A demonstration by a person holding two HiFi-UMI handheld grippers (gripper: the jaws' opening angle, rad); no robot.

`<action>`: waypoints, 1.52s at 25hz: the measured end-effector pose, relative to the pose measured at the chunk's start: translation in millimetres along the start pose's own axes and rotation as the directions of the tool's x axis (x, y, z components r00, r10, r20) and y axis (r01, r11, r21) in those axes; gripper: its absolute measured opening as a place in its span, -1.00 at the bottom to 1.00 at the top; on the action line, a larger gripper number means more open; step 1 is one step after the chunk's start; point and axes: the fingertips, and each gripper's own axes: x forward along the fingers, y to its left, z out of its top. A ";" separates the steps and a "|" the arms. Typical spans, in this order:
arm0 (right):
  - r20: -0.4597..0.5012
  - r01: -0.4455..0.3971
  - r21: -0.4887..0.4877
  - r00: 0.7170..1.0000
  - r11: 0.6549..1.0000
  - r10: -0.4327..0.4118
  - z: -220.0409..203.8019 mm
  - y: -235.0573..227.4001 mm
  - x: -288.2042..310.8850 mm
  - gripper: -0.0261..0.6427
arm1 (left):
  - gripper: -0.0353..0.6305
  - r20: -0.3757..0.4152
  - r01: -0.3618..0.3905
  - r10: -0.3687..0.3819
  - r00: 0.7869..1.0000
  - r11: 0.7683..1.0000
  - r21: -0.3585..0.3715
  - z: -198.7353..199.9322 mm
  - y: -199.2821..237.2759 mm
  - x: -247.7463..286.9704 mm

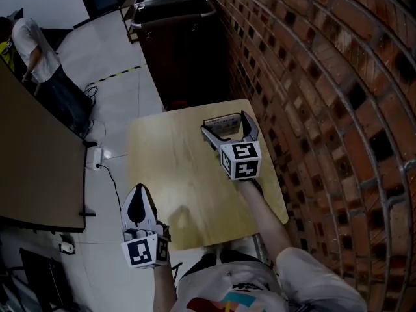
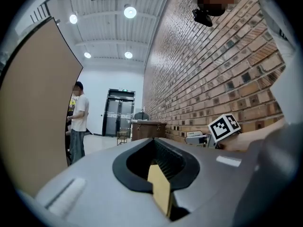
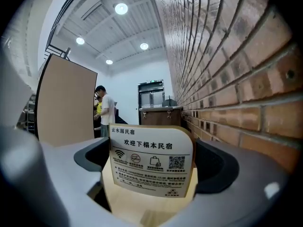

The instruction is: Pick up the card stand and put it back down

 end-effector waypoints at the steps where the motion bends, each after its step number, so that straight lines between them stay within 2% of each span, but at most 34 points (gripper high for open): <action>1: -0.014 0.007 -0.005 1.000 1.000 -0.007 -8.6 -5.5 11.8 0.67 | -0.88 -0.008 -0.009 0.009 1.000 1.000 0.000 -3.2 3.6 2.2; 6: -0.080 0.033 -0.009 0.996 0.999 -0.034 -54.7 -32.7 64.7 0.67 | -0.88 -0.052 -0.028 0.028 0.998 1.000 0.000 -21.0 19.0 13.8; 12: -0.150 0.032 0.033 0.988 0.999 -0.027 -98.3 -50.5 115.2 0.67 | -0.88 -0.092 -0.067 0.064 0.994 0.997 -0.027 -38.3 34.0 28.4; 20: -0.227 0.049 0.026 0.973 0.998 -0.042 -130.6 -60.6 144.7 0.67 | -0.88 -0.148 -0.036 0.032 0.988 0.999 -0.025 -59.9 25.1 42.5; 27: -0.237 0.049 0.023 0.970 0.999 -0.042 -135.1 -62.4 153.8 0.67 | -0.88 -0.165 -0.045 0.043 0.985 0.999 -0.012 -63.0 30.6 43.4; 38: -0.200 0.061 0.024 0.978 0.998 -0.055 -114.9 -63.9 151.6 0.74 | -0.88 -0.156 -0.048 0.045 0.987 0.999 -0.014 -59.7 27.2 39.1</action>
